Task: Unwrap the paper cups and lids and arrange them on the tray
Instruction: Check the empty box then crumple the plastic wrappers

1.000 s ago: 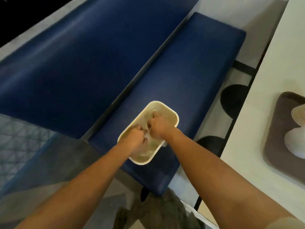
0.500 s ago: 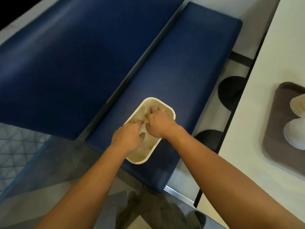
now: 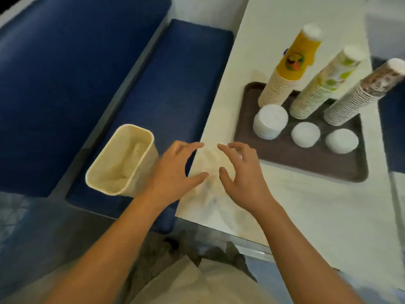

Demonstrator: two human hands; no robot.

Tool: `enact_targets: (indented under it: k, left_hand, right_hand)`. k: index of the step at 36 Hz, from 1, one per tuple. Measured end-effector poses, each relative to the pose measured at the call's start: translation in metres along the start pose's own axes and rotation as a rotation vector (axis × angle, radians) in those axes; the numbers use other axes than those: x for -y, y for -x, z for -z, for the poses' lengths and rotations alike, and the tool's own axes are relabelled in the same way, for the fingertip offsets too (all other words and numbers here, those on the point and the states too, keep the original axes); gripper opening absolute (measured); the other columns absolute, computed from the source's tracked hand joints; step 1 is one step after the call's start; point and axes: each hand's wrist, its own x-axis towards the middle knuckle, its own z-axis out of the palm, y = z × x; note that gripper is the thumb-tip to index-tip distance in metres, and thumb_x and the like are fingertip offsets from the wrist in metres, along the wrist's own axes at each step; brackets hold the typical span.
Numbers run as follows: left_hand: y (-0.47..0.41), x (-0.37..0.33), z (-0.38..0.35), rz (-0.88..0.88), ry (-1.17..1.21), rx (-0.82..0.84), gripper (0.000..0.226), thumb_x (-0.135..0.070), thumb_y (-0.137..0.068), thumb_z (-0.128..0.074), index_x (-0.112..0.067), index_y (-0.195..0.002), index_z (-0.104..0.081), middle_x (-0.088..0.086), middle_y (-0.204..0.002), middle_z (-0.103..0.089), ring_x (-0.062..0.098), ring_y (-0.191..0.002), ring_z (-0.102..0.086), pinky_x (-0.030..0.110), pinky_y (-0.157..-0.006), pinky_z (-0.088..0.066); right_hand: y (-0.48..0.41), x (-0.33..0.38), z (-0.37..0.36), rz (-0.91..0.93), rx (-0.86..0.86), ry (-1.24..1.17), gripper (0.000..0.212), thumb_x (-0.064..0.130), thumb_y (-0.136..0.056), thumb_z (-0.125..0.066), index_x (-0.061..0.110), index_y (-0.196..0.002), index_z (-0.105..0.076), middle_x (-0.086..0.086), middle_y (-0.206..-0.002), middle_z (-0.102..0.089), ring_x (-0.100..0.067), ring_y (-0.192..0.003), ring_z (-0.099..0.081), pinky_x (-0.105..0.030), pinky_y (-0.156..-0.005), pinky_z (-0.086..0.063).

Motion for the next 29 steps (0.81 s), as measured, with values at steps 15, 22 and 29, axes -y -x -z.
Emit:
enact_targets:
  k: [15, 22, 29]
  left_hand:
    - [0.024, -0.115, -0.141, -0.060, -0.283, 0.267, 0.080, -0.064, -0.087, -0.072, -0.045, -0.155, -0.033, -0.007, -0.155, -0.040, 0.018, -0.138, -0.042, 0.034, -0.112, -0.042]
    - [0.023, -0.136, -0.172, -0.079, -0.351, 0.283, 0.091, -0.063, -0.087, -0.072, -0.048, -0.160, -0.021, -0.004, -0.153, -0.042, 0.021, -0.135, -0.044, 0.037, -0.106, -0.047]
    - [0.016, -0.138, -0.187, -0.062, -0.338, 0.156, 0.029, -0.039, -0.099, -0.067, -0.033, -0.128, -0.069, -0.007, -0.121, -0.063, 0.018, -0.110, -0.058, 0.031, -0.086, -0.050]
  right_hand:
    - [0.122, -0.194, 0.063, -0.170, -0.051, 0.325, 0.015, 0.030, -0.092, -0.074, 0.025, -0.107, -0.075, -0.004, -0.125, -0.059, -0.033, -0.115, -0.048, -0.053, -0.099, -0.044]
    - [0.117, -0.202, 0.057, -0.137, -0.070, 0.157, 0.016, 0.030, -0.099, -0.066, 0.025, -0.115, -0.069, 0.004, -0.114, -0.059, -0.022, -0.105, -0.048, -0.040, -0.092, -0.044]
    - [0.124, -0.208, 0.072, -0.054, 0.099, 0.224, 0.058, 0.064, -0.091, -0.061, 0.038, -0.142, -0.051, 0.006, -0.139, -0.041, -0.018, -0.127, -0.035, -0.038, -0.113, -0.033]
